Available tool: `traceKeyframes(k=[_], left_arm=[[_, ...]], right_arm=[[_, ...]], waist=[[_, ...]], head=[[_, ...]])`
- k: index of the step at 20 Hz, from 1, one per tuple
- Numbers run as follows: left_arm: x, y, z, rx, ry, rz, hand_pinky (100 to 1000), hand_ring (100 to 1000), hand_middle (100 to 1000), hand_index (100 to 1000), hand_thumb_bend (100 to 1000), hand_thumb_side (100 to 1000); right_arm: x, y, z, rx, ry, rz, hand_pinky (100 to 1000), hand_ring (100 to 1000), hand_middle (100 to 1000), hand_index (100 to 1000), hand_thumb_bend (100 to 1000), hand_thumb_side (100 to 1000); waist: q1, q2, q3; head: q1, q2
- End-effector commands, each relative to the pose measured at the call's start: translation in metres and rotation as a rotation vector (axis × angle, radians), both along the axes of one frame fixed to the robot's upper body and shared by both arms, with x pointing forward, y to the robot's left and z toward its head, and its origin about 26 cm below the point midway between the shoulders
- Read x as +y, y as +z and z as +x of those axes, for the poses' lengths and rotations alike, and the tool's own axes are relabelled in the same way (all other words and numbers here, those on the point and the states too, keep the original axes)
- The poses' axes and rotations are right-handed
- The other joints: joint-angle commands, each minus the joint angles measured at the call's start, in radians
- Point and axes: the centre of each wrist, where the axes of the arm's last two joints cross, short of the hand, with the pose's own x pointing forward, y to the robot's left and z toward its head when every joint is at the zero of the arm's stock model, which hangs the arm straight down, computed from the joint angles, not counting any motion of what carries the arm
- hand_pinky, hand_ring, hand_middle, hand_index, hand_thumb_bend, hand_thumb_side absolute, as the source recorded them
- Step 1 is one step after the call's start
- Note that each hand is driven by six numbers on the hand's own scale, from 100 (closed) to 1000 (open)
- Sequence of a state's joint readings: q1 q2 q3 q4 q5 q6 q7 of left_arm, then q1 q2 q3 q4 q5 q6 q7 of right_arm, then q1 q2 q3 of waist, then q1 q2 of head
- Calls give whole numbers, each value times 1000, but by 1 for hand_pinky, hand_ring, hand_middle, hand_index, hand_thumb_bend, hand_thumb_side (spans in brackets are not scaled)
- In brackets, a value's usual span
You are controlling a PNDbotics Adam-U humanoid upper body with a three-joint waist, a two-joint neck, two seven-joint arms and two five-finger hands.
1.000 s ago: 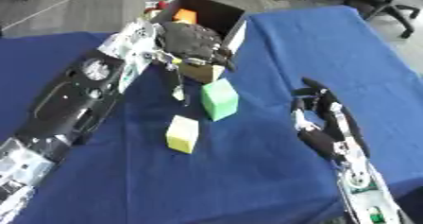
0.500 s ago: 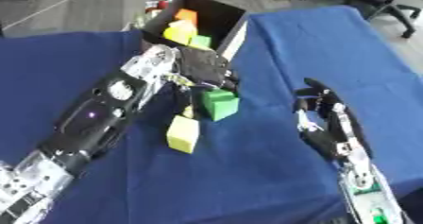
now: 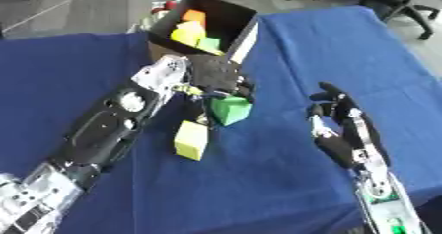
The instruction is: Pick up objects on the table and place them in the box.
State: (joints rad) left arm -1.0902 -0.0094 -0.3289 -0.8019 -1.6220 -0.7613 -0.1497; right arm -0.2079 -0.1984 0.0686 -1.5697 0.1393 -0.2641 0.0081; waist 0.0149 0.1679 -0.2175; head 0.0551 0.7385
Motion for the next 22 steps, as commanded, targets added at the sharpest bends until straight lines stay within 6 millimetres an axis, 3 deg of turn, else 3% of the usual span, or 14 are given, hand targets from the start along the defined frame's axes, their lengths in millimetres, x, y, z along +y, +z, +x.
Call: traceKeyframes(k=[1,7,13,16,19,22], left_arm=[[1,18,3,-52,0,3,870,826,829,908,694,251],[1,27,3,-62,23,-4,869,825,829,909,678,251],[-3,13,3,-13,52,17,862,807,803,891,597,247],[-3,8,3,-1,65,15,840,760,747,846,541,234],[-2,7,4,-1,75,-26,794,663,624,760,364,212],[0,11,4,-17,71,-111,764,596,558,708,320,192]], right_arm=[[-2,7,2,-22,5,-7,727,655,694,896,100,308],[-2,7,2,-20,4,-8,727,655,694,896,100,308],[-1,7,2,-21,9,-6,727,654,693,896,100,307],[-1,7,2,-21,10,-5,727,654,693,895,100,308],[-1,7,2,-21,10,-4,727,654,693,896,100,309],[-1,7,2,-21,8,-4,727,654,693,896,100,308]], waist=[[-11,-9,-1],[-10,-9,-3],[-11,-8,-6],[-11,-8,-6],[-11,-8,-5],[-12,-8,-2]], head=[[1,-6],[2,-5],[6,-6],[10,-7],[10,-8],[8,-9]])
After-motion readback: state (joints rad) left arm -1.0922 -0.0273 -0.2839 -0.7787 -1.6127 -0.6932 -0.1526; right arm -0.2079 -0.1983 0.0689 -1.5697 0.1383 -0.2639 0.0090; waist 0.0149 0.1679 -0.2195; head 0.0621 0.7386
